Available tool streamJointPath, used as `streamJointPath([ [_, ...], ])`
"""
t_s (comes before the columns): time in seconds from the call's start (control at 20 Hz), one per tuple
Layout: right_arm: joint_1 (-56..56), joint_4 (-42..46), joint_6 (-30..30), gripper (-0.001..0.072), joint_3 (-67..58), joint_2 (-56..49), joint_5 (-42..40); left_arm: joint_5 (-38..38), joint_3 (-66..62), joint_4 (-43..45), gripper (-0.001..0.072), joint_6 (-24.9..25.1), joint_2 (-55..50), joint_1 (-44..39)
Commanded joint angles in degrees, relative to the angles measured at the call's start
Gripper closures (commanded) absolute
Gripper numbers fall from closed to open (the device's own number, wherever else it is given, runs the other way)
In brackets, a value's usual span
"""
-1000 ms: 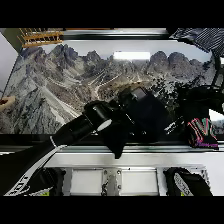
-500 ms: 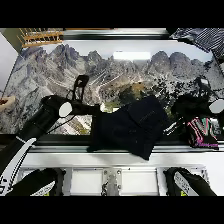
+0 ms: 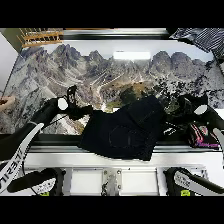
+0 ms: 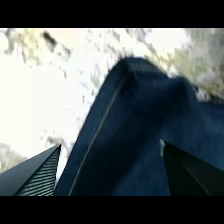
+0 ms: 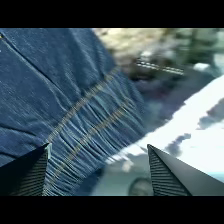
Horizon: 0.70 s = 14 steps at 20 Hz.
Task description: Fold the clothes and pants, and hang the long-sleeved shirts on hangers.
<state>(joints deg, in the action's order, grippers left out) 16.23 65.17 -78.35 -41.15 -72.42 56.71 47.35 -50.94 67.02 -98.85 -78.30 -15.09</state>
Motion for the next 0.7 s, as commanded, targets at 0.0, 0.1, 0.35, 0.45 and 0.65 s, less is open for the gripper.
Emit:
streamJointPath([
  [0.0, -1.4, -5.4, 2.1, 0.0061, 0.2, -3.3, -2.5, 2.3, -6.4, -2.7, 0.0033, 2.9, -8.2, 0.2],
  [0.1, -3.0, -5.4, 2.1, 0.0062, 0.2, -3.3, -3.7, 4.0, -9.9, -2.7, 0.0033, 5.4, -11.4, -1.3],
  [0.35, -5.2, -5.4, 2.1, 0.0300, -1.1, -3.4, -4.0, 5.9, -16.2, -2.6, 0.0035, 6.9, -18.0, -5.0],
  [0.45, -5.3, -5.2, 2.1, 0.0484, -3.2, -3.4, -4.0, 6.6, -17.7, -2.6, 0.0424, 6.9, -19.5, -5.0],
  [0.65, -5.3, -4.3, 2.9, 0.0679, -12.8, -4.7, -3.9, 5.8, -22.0, -2.1, 0.0700, 6.9, -20.0, -2.6],
])
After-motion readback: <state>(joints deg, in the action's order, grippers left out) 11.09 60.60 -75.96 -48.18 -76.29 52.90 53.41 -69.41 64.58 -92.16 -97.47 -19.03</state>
